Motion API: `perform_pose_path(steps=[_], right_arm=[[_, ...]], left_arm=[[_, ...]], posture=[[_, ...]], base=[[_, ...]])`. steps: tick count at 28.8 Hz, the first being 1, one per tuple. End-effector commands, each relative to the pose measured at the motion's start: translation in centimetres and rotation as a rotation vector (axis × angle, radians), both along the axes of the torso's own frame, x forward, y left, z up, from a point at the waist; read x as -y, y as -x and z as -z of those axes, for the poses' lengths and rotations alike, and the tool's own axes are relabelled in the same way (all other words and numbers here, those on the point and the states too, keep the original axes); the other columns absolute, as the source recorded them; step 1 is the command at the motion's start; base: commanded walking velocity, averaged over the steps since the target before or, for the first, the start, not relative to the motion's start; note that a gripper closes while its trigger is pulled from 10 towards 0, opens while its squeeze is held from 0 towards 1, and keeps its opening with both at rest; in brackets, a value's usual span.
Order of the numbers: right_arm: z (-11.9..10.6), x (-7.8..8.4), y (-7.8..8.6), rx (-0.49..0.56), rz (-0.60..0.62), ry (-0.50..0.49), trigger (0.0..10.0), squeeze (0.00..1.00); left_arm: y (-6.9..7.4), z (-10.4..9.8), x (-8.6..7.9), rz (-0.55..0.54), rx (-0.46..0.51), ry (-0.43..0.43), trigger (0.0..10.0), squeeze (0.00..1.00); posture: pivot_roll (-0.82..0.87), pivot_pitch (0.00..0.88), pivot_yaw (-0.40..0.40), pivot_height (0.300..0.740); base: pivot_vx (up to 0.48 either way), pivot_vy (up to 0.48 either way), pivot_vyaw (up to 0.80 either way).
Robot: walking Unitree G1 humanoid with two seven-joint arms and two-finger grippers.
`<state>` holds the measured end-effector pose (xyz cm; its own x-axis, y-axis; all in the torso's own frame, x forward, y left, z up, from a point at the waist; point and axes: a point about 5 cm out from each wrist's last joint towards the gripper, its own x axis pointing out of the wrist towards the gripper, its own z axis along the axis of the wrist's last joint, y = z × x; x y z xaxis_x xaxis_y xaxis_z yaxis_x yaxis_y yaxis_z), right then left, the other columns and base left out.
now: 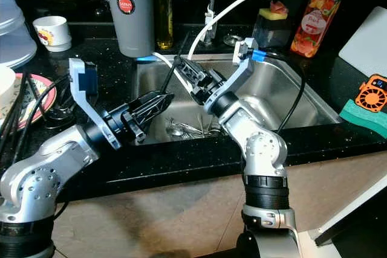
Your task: Kitchen organization
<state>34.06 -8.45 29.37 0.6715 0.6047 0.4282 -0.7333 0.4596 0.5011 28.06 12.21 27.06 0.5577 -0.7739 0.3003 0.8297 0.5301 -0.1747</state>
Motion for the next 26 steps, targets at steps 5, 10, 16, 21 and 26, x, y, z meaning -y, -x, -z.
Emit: perform_pose_path(steps=[5,10,16,21,26], right_arm=[[-0.11,-0.62,0.38,-0.008,-0.077,0.012,10.0,0.0],[-0.15,-0.9,0.66,-0.008,-0.111,0.006,10.0,0.0],[-0.24,-1.04,0.81,-0.003,-0.138,0.013,8.2,0.0],[-0.29,-0.98,0.8,0.002,-0.137,0.003,0.0,0.0],[-0.32,-0.91,0.78,-0.002,-0.138,0.001,0.0,0.0]], left_arm=[[0.85,-0.09,0.69,0.085,0.019,-0.045,0.0,0.0],[0.99,0.14,0.88,0.099,0.011,-0.056,0.0,0.0],[1.16,0.3,0.98,0.116,0.005,-0.073,0.0,0.0],[1.05,0.24,0.88,0.104,0.009,-0.07,0.0,0.0],[0.86,0.1,0.73,0.086,0.016,-0.064,0.0,0.0]], posture=[[-0.03,0.106,-0.045,0.74],[-0.03,0.105,-0.046,0.74],[-0.03,0.107,-0.046,0.74],[-0.02,0.107,-0.046,0.74],[-0.03,0.106,-0.045,0.74]], base=[[0.0,0.0,0.0],[0.0,0.0,0.0],[0.0,0.0,0.0],[0.0,0.0,0.0],[0.0,0.0,0.0]])
